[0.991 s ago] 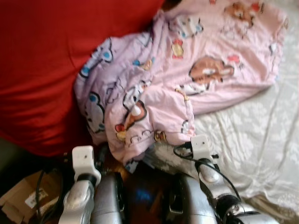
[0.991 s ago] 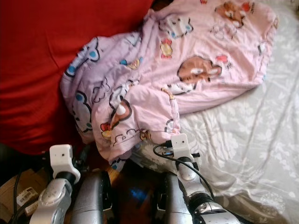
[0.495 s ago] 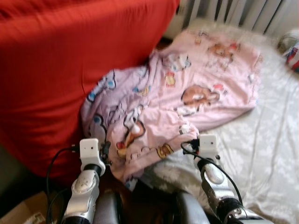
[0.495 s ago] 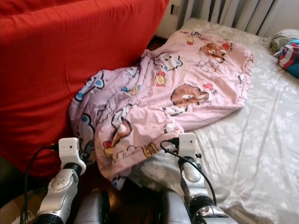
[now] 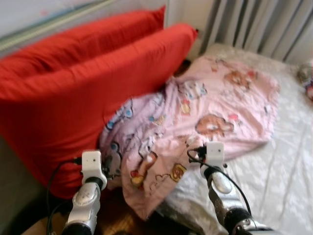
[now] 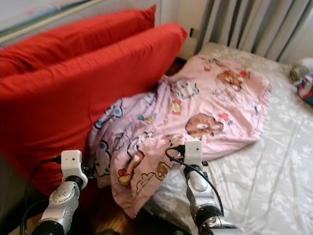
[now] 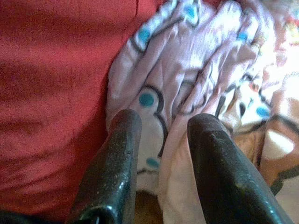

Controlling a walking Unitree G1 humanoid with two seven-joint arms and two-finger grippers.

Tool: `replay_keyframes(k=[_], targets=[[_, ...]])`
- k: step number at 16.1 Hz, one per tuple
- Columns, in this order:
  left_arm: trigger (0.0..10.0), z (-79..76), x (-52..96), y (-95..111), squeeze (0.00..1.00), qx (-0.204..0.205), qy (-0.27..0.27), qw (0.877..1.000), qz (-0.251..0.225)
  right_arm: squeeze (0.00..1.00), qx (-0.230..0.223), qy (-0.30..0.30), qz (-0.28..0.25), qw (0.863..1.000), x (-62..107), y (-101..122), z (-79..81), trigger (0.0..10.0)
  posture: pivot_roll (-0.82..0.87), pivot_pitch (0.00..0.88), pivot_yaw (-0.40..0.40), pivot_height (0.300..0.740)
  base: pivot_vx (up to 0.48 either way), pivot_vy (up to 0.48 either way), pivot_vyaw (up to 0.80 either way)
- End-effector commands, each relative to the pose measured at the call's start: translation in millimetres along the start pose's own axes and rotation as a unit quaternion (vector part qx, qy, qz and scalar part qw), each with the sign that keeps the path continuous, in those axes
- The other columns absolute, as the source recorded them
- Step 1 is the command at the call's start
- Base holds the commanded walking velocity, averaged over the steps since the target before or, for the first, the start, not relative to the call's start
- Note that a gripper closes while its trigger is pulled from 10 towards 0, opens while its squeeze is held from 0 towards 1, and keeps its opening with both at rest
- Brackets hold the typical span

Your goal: Clean up the room

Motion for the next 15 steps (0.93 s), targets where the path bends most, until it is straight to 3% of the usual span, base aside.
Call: replay_keyframes(k=[1,10,15], targets=[[10.0,5.3,4.2,-15.5,0.00,-0.010,0.008,0.999,0.032,0.00,-0.001,-0.001,0.004,1.000,1.4,-2.7,-1.9,10.0,0.02,0.034,-0.061,0.740,0.000,0.000,0.00],[10.0,35.3,34.7,-73.6,0.00,-0.005,0.076,0.984,0.164,0.00,-0.022,-0.020,0.012,0.999,6.8,-11.9,-1.4,10.0,0.02,0.004,-0.027,0.740,0.000,0.000,0.00],[10.0,31.9,45.1,-89.3,0.00,-0.007,0.080,0.978,0.192,0.00,-0.023,-0.023,0.011,0.999,6.5,-11.3,0.8,10.0,0.02,0.027,-0.019,0.740,0.000,0.000,0.00]])
Point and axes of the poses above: a point about 5 cm out from each wrist's last joint towards the gripper, its own x axis pointing back from the gripper into the wrist, its own y axis along the axis of the wrist's last joint, z = x × y, the point moved 1 cm from there along -x, pointing out of the wrist towards the gripper, and after that the axes turned 5 degrees about x, right-handed, at the moved point
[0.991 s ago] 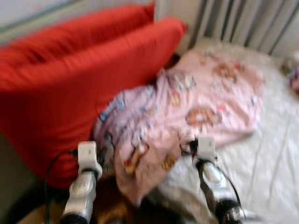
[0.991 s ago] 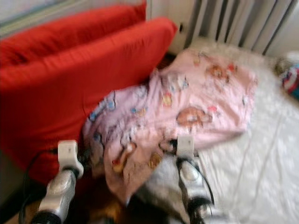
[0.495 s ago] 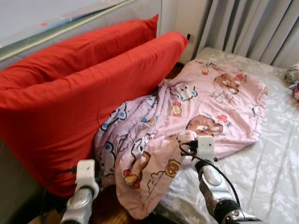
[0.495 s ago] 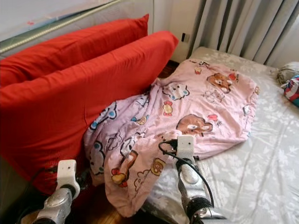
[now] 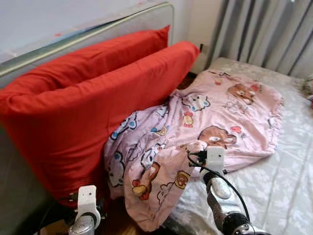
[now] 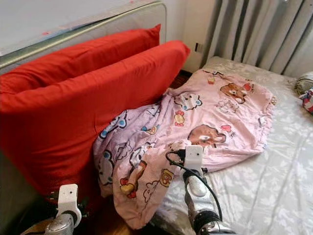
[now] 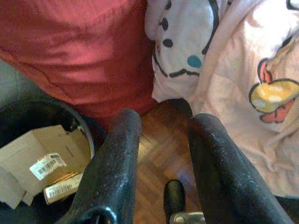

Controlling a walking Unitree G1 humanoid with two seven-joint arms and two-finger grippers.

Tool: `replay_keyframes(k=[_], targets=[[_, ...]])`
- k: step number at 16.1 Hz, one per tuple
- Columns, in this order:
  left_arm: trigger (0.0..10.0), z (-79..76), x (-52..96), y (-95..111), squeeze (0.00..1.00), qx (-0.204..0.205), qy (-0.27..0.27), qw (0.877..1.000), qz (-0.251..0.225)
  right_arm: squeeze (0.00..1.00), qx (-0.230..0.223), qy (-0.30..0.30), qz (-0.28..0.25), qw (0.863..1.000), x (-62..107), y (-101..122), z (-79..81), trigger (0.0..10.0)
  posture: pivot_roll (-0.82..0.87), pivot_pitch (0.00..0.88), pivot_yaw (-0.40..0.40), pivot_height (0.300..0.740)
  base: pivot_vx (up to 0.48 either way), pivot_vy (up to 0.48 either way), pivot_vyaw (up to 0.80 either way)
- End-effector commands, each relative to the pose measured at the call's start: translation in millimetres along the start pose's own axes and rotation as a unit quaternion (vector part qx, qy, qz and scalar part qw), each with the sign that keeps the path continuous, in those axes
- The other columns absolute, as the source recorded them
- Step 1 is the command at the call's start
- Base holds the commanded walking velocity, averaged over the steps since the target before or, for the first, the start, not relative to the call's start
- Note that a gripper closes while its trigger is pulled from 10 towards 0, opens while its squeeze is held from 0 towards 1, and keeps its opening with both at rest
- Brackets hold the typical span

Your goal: Clean up the room

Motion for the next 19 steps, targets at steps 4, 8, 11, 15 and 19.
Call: replay_keyframes(k=[4,8,11,15,19], targets=[[10.0,9.8,6.6,-20.6,0.00,-0.005,0.013,0.999,0.037,0.00,-0.001,-0.002,-0.002,1.000,0.0,0.7,3.2,10.0,0.02,0.045,-0.019,0.740,0.000,0.000,0.00],[10.0,9.1,8.8,-27.4,0.00,-0.008,0.011,0.999,0.051,0.00,0.002,0.002,-0.002,1.000,0.0,0.7,5.1,10.0,0.02,0.054,-0.019,0.740,0.000,0.000,0.00],[10.0,8.2,10.4,-32.2,0.00,-0.010,0.009,0.998,0.059,0.00,0.004,0.001,-0.003,1.000,-0.3,1.4,4.8,10.0,0.02,0.058,-0.020,0.740,0.000,0.000,0.00],[10.0,7.6,10.9,-34.0,0.00,-0.010,0.003,0.998,0.064,0.00,0.007,0.006,-0.006,1.000,0.0,1.6,7.3,10.0,0.02,0.060,-0.018,0.740,0.000,0.000,0.00],[10.0,6.5,10.8,-34.3,0.00,-0.011,0.000,0.998,0.066,0.00,0.008,0.012,-0.007,1.000,0.2,1.6,8.7,10.0,0.02,0.063,-0.016,0.740,-0.062,0.000,0.00]])
Point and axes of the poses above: a point about 5 cm out from each wrist's last joint towards the gripper, its own x axis pointing back from the gripper into the wrist, its own y axis along the axis of the wrist's last joint, z = x × y, the point moved 1 cm from there along -x, pointing out of the wrist towards the gripper, and after that the axes turned 5 degrees about x, right-handed, at the moved point
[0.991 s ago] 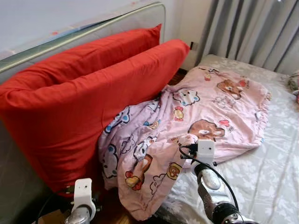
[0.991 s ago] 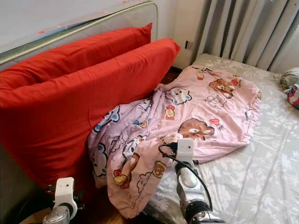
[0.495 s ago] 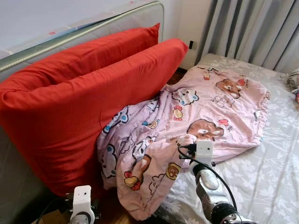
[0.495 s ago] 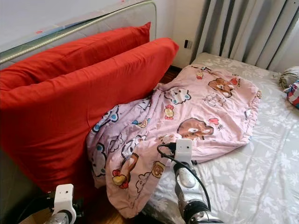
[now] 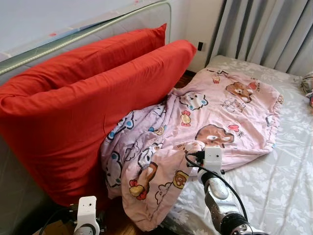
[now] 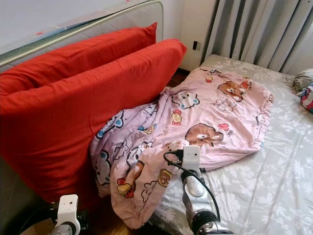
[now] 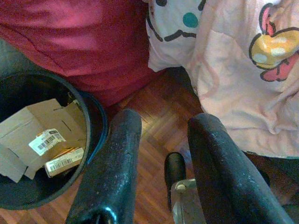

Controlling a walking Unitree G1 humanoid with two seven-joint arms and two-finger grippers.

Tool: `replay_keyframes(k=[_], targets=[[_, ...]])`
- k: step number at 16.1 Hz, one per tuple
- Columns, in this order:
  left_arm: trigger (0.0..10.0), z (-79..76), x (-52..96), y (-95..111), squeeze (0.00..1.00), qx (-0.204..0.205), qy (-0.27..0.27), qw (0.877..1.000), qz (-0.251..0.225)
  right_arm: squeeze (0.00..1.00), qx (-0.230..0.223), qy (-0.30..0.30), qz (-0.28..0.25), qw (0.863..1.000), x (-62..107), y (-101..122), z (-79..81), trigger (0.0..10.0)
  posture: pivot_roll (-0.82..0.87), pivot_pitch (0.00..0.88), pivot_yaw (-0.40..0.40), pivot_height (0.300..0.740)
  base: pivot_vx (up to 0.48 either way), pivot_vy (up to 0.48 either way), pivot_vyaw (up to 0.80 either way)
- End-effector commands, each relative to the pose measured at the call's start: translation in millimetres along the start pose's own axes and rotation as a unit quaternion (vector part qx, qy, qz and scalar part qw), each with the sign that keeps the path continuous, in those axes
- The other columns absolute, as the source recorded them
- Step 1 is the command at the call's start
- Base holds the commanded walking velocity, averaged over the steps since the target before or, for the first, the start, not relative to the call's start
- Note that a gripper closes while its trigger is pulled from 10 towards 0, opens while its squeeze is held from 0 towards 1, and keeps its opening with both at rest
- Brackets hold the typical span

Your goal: Clean up the room

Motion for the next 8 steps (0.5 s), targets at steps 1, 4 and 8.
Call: replay_keyframes(k=[1,4,8], targets=[[10.0,1.1,1.9,-9.0,0.00,0.003,0.000,1.000,0.022,0.00,0.005,0.008,-0.005,1.000,0.0,1.3,2.3,10.0,0.02,0.064,-0.016,0.740,-0.255,0.000,0.00],[10.0,2.8,2.8,-12.0,0.00,0.002,0.001,1.000,0.028,0.00,0.006,0.013,-0.001,1.000,0.7,-0.5,4.4,10.0,0.02,0.064,-0.018,0.740,-0.268,0.000,0.00],[10.0,3.0,3.5,-14.4,0.00,0.003,0.000,0.999,0.032,0.00,0.005,0.014,-0.001,1.000,1.0,-1.0,4.6,10.0,0.02,0.062,-0.019,0.740,-0.280,0.000,0.00]])
Point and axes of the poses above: a point about 5 cm out from each wrist's last joint towards the gripper, its own x axis pointing back from the gripper into the wrist, its own y axis along the axis of the wrist's last joint, z = x × y, the point moved 1 cm from there along -x, pointing out of the wrist towards the gripper, and after that the axes turned 5 degrees about x, right-handed, at the moved point
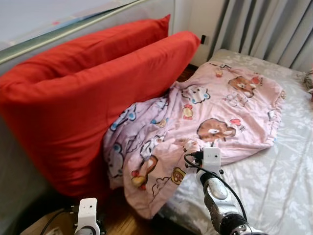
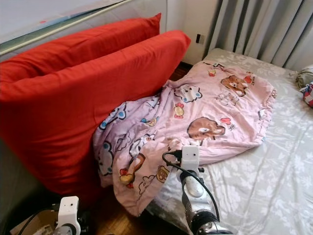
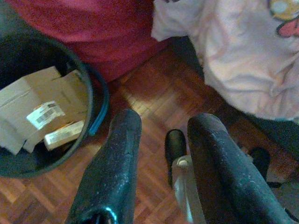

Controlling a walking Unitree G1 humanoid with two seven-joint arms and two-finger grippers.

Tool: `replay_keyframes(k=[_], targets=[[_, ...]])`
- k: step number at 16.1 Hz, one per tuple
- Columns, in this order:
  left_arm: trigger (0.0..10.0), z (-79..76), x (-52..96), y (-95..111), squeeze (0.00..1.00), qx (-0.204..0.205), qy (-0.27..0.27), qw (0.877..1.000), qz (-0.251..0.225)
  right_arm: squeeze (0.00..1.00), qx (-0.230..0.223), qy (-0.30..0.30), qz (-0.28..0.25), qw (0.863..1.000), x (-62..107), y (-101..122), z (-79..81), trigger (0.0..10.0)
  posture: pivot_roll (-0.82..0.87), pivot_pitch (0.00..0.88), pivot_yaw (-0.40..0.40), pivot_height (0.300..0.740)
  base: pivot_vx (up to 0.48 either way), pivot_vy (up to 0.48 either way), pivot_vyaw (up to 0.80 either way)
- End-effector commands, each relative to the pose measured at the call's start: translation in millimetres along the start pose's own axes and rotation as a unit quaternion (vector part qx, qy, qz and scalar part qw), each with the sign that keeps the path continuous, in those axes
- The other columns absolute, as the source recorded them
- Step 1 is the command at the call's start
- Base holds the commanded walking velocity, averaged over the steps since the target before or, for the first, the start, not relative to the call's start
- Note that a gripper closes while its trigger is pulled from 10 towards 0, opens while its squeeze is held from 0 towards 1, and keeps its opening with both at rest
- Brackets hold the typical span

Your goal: Clean up the room

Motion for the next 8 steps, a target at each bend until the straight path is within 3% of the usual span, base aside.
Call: replay_keyframes(k=[1,8], targets=[[10.0,2.6,2.9,-11.3,0.00,0.003,0.004,1.000,0.020,0.00,0.003,0.004,-0.002,1.000,0.6,-0.2,1.1,10.0,0.02,0.062,-0.019,0.740,-0.285,0.000,0.00],[10.0,1.3,2.9,-11.4,0.00,0.002,0.001,1.000,0.020,0.00,0.005,0.005,-0.004,1.000,0.9,-0.2,1.3,10.0,0.01,0.058,-0.020,0.740,-0.285,0.000,0.00]])
Point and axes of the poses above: a point about 5 cm out from each wrist's last joint towards the gripper, its own x axis pointing back from the gripper into the wrist, its own y axis along the axis of the wrist's last joint, z = x × y, the point moved 1 cm from there along -x, pointing out of the wrist towards the gripper, and after that the axes turned 5 degrees about x, right-handed, at the moved point
